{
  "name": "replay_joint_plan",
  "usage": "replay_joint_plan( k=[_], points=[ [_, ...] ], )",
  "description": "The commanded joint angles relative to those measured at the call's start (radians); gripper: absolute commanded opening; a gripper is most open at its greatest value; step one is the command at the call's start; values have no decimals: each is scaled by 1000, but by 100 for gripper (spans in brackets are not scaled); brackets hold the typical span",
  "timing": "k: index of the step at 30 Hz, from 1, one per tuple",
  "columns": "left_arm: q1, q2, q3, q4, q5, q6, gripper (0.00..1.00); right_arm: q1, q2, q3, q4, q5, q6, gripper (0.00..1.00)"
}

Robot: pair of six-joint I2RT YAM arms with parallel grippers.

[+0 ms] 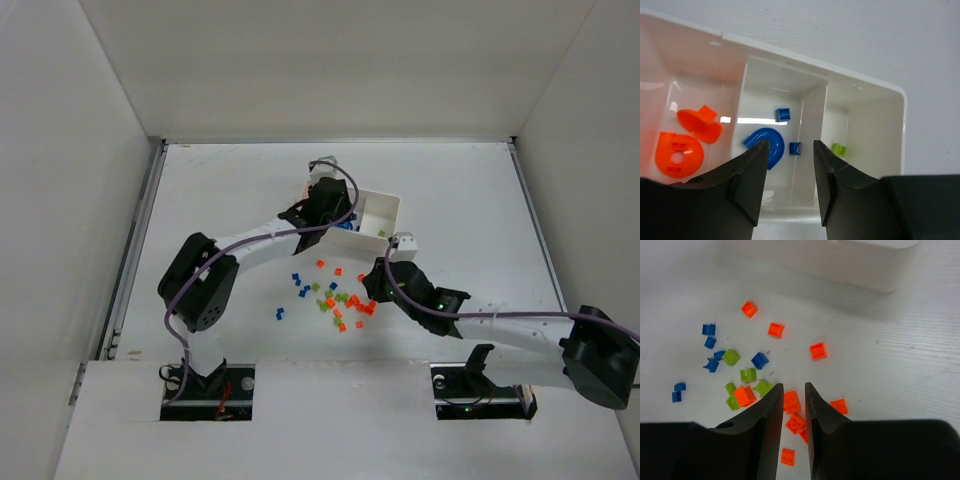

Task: Sort the legos into containers by color

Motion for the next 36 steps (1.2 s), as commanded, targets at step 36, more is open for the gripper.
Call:
replay_joint_plan(
  k=[36],
  points=[
    [51,-962,-885,-259,-14,-148,31,114,743,561,-74,-202,-356,35]
  ],
)
